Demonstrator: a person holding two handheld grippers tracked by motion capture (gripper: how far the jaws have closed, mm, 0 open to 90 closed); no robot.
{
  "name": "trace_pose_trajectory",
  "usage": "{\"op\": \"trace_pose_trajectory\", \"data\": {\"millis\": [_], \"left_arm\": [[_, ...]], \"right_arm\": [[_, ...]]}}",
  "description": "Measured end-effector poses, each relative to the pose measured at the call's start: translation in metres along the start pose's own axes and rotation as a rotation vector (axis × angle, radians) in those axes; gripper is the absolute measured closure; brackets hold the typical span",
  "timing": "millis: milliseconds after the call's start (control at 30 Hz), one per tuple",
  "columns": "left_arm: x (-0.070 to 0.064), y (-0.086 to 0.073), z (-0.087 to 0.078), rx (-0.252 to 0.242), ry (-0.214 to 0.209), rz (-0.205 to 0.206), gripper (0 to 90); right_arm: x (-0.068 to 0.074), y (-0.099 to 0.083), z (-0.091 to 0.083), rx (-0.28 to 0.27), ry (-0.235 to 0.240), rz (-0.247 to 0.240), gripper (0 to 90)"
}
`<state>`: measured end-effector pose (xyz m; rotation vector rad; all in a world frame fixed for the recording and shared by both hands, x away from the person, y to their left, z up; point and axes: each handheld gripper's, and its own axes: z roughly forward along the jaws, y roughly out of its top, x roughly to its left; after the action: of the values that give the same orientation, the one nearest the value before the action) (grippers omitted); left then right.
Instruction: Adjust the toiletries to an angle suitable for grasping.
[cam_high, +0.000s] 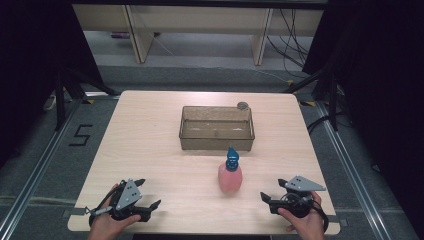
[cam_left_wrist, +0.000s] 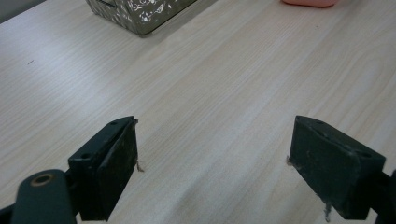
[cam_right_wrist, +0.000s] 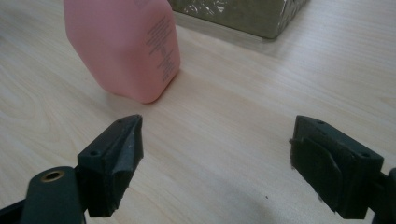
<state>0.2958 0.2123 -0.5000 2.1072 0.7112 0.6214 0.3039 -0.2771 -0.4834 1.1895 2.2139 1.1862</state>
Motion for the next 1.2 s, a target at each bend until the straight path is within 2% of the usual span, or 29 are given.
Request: {"op": "trace_pose_trajectory", "data": {"millis": [233,267,333,400,433,467,500,633,667,700,733,833,967,1000,1033,1067,1200], "left_arm": [[0.0,0.0,0.0,0.001,0.002,0.0,14.9],[0.0,0.0,0.0,-0.009,0.003,-0.007,14.9],[0.0,0.0,0.0,-0.004,0.004,-0.006,15.0],[-0.001,0.0,0.0,-0.012,0.008,-0.012,14.9],[-0.001,0.0,0.0,-0.009,0.007,-0.013,15.0],[-0.001,0.0,0.0,-0.009,0.007,-0.015,15.0],[-0.001,0.0,0.001,-0.012,0.003,-0.017,15.0],[-0.001,0.0,0.0,-0.005,0.003,-0.015,14.9],[-0.001,0.0,0.0,-0.005,0.003,-0.015,15.0],[-0.001,0.0,0.0,-0.004,0.003,-0.015,15.0],[-0.001,0.0,0.0,-0.009,0.003,-0.016,15.0],[-0.001,0.0,0.0,-0.009,0.006,-0.016,14.9],[-0.001,0.0,0.0,-0.005,0.004,-0.014,15.0],[-0.001,0.0,0.0,-0.007,0.007,-0.014,15.0],[-0.001,0.0,0.0,-0.011,0.008,-0.015,15.0],[-0.001,0.0,0.0,-0.009,0.006,-0.016,15.0],[-0.001,0.0,0.0,-0.01,0.007,-0.022,15.0]], "right_arm": [[0.0,0.002,-0.001,-0.042,0.012,-0.001,17.6],[0.002,0.003,0.0,-0.061,0.03,0.018,17.5],[0.001,0.003,0.0,-0.063,0.028,0.005,17.3],[0.004,0.005,0.001,-0.071,0.032,0.023,16.9],[0.002,0.006,0.001,-0.075,0.032,-0.001,16.7],[0.003,0.008,0.002,-0.088,0.034,-0.004,16.6],[0.004,0.008,0.002,-0.083,0.037,0.006,16.6],[0.005,0.01,0.003,-0.107,0.042,-0.003,16.1],[0.007,0.011,0.002,-0.104,0.053,0.02,16.0],[0.007,0.011,0.002,-0.104,0.053,0.02,16.0],[0.005,0.012,0.003,-0.116,0.041,-0.014,16.0],[0.007,0.014,0.004,-0.116,0.051,0.001,15.9],[0.008,0.017,0.006,-0.124,0.057,-0.024,15.9],[0.011,0.018,0.007,-0.119,0.066,0.009,15.9],[0.009,0.019,0.008,-0.127,0.061,-0.024,15.9],[0.011,0.02,0.008,-0.119,0.067,-0.006,15.8],[0.009,0.023,0.01,-0.135,0.062,-0.037,15.8]]}}
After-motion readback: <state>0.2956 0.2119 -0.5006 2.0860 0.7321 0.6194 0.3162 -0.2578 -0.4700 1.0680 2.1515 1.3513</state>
